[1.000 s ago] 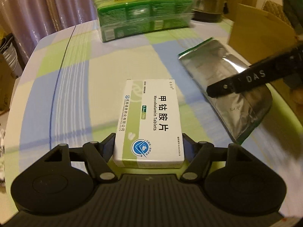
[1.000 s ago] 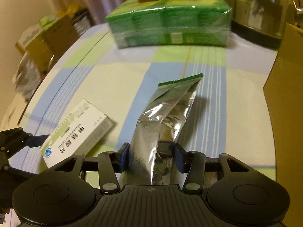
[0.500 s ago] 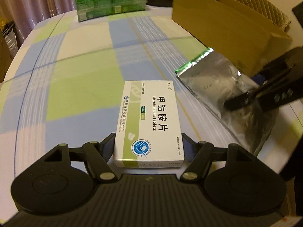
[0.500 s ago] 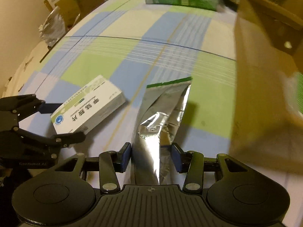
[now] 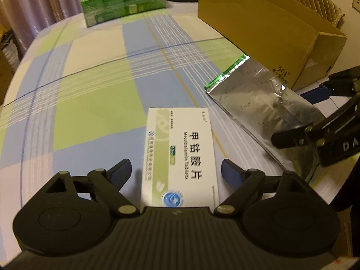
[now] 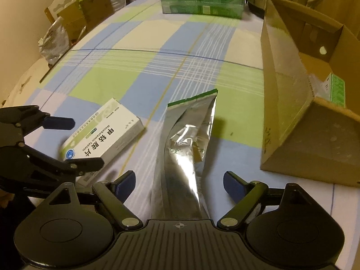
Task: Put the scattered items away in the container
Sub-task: 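Grasp the white Mecobalamin tablets box with the left tool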
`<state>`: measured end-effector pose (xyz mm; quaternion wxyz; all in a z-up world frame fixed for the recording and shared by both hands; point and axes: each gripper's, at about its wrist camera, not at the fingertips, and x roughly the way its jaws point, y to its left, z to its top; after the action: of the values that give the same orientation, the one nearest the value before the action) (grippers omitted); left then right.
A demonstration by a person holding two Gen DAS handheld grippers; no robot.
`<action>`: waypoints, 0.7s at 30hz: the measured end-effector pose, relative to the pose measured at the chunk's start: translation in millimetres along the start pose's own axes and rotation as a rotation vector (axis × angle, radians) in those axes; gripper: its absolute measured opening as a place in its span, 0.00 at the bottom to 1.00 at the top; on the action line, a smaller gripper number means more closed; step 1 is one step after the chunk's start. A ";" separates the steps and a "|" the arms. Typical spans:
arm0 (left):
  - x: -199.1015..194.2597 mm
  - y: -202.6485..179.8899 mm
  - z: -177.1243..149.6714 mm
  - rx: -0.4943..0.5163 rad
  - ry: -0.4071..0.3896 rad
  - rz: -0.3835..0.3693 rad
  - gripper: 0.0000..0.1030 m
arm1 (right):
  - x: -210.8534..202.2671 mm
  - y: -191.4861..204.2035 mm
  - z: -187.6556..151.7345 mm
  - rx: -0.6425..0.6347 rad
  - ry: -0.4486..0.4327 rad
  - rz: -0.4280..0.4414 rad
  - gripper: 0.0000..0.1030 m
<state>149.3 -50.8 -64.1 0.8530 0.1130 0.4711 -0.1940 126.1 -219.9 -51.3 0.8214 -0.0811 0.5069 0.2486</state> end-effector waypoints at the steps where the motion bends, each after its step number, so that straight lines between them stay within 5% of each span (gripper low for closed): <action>1: 3.4 -0.6 2.4 0.010 0.008 -0.003 0.81 | 1.3 -0.7 0.2 -0.005 0.007 0.004 0.81; 6: 16.2 0.9 5.8 0.023 0.042 -0.016 0.66 | 9.4 -2.7 3.7 -0.008 0.022 0.016 0.81; 16: 5.3 13.4 -3.1 -0.036 -0.001 -0.017 0.65 | 28.0 6.0 12.4 -0.047 0.055 -0.010 0.80; 21: 6.5 11.0 -3.8 -0.027 -0.002 -0.024 0.65 | 37.2 16.1 11.8 -0.127 0.096 -0.050 0.61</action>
<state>154.3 -41.0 -71.5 0.8525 0.0956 0.4742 -0.1978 141.1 -189.3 -76.4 0.7954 -0.1574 0.5267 0.2552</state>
